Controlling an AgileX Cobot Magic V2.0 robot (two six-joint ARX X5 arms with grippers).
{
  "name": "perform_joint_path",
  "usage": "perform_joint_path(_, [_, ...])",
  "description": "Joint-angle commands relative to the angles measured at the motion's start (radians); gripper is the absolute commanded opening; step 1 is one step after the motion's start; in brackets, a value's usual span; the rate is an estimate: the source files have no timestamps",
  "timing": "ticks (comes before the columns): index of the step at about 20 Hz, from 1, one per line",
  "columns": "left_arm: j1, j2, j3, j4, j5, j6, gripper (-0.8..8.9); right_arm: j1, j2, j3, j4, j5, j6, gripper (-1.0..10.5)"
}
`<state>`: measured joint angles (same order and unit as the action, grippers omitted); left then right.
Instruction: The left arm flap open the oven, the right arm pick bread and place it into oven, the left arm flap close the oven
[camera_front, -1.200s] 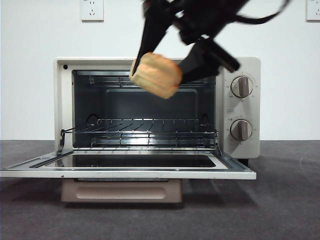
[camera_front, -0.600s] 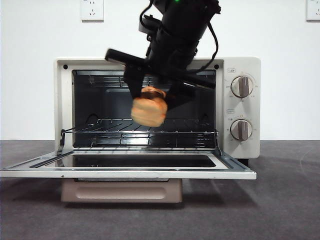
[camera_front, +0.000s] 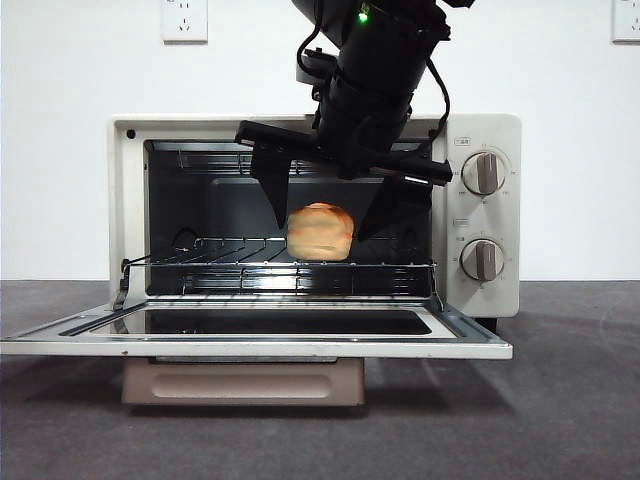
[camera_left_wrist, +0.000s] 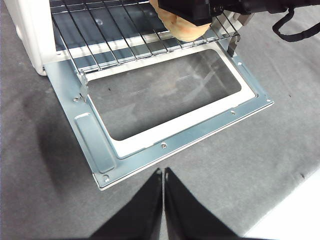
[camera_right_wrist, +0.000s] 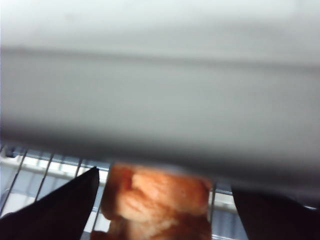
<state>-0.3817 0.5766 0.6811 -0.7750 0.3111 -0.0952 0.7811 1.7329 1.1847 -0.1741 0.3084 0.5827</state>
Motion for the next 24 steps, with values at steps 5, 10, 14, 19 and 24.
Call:
perform_joint_path(5, [-0.003, 0.003, 0.005, 0.011, 0.001, 0.005, 0.12, 0.048, -0.076, 0.024, -0.093, 0.006, -0.039, 4.2])
perform_joint_path(10, [-0.003, 0.004, 0.005, 0.013, -0.003, 0.004, 0.12, 0.074, -0.219, 0.024, -0.229, -0.105, -0.156, 4.2])
perform_joint_path(14, [0.002, 0.005, 0.005, 0.031, -0.055, -0.006, 0.11, 0.066, -0.386, 0.024, -0.354, -0.177, -0.303, 4.2])
perform_joint_path(19, [0.060, 0.038, -0.011, 0.125, -0.059, -0.073, 0.11, 0.009, -0.584, 0.021, -0.548, -0.178, -0.384, 4.2])
perform_joint_path(24, [0.147, 0.170, -0.024, 0.231, 0.010, -0.079, 0.11, -0.028, -0.751, 0.001, -0.645, -0.234, -0.446, 4.2])
